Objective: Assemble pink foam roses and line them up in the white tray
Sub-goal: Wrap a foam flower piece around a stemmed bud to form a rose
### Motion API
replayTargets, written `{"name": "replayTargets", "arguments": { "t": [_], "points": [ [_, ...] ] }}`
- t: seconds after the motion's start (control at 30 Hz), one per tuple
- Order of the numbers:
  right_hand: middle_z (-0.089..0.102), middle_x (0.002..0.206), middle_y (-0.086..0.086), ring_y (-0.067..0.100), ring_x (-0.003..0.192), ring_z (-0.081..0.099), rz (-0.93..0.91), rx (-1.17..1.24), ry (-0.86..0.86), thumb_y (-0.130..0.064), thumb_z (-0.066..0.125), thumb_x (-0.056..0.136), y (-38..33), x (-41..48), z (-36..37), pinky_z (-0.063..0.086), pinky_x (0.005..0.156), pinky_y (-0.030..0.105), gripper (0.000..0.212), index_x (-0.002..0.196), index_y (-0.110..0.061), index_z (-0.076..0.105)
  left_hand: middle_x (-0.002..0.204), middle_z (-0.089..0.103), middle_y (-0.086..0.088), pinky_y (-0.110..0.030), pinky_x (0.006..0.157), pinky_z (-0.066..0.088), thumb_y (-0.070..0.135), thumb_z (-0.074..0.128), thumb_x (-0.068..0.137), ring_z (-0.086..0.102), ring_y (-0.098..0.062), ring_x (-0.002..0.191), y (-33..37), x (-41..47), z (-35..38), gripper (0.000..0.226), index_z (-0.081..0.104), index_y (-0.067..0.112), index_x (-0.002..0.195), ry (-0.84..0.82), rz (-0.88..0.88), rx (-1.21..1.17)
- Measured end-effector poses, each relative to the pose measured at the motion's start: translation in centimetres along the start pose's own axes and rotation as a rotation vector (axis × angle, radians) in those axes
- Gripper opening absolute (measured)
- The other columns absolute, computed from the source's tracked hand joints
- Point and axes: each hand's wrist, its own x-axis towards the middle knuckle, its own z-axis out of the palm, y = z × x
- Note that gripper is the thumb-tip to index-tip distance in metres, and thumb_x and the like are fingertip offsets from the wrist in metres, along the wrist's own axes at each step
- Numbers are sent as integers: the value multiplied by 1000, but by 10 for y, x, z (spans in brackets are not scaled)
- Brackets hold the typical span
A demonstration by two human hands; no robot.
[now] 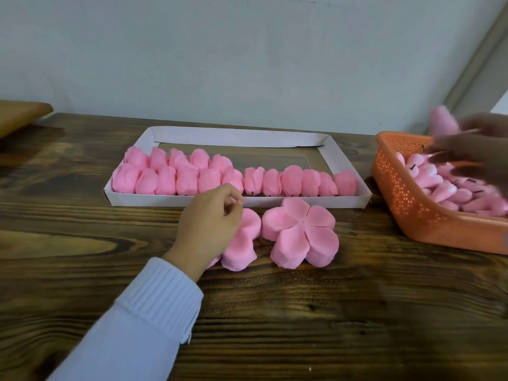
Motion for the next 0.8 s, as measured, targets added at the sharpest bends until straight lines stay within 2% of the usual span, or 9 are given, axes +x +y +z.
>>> {"name": "replayTargets", "arguments": {
  "t": [0.03,0.07,0.13,0.27,0.4,0.53,0.67,0.73,0.8],
  "points": [
    [75,86,1,12,71,72,15,156,-118,-31,68,83,2,-8,13,58,55,29,6,78,-27,71,70,60,12,-35,67,50,17,57,90,57,-12,70,1,0,1,10,64,24,91,-10,26,46],
    [75,88,4,14,74,73,74,284,-188,-22,72,76,8,-8,31,57,56,28,6,81,-23,69,72,59,12,-32,64,47,19,55,91,57,-13,71,1,1,2,10,63,25,94,-21,55,104],
    [75,88,7,16,78,72,82,488,-297,-17,70,71,17,-25,69,57,61,25,21,89,-11,61,75,55,13,-25,57,36,22,53,91,53,-12,71,2,2,4,12,61,26,99,-32,112,217],
    [73,85,9,17,76,72,141,698,-199,-10,60,86,50,-50,129,57,65,26,5,91,-7,60,73,52,9,-29,58,34,22,52,92,52,-15,70,2,2,4,26,53,23,118,-28,150,240],
    [74,89,12,21,76,71,78,632,-31,-20,66,82,64,-57,143,55,65,25,18,99,-13,64,80,53,7,-30,60,36,21,52,92,54,-19,76,8,1,0,26,56,19,118,-13,200,248],
    [74,88,12,23,80,72,-28,529,-50,-25,65,82,65,-58,143,56,67,27,4,84,-27,68,81,63,-5,-38,61,48,19,53,88,57,-28,77,24,-2,-2,18,67,10,95,33,456,349],
    [74,87,11,25,83,72,-59,461,-61,-23,63,83,64,-60,144,58,72,31,17,95,-11,62,94,62,3,-35,71,38,32,52,92,53,-22,89,39,5,3,21,66,20,101,-161,423,375],
    [74,87,11,26,83,72,-65,450,-68,-23,63,83,63,-61,144,57,72,30,22,98,-6,61,96,61,8,-32,72,31,33,49,93,54,-19,93,41,10,10,19,63,25,102,-194,382,417],
    [73,87,12,26,83,72,-69,469,-75,-21,62,83,63,-62,143,56,70,28,22,98,-5,61,95,62,8,-32,75,34,30,49,93,56,-18,92,41,10,16,14,62,26,99,-190,356,420]
  ]
}}
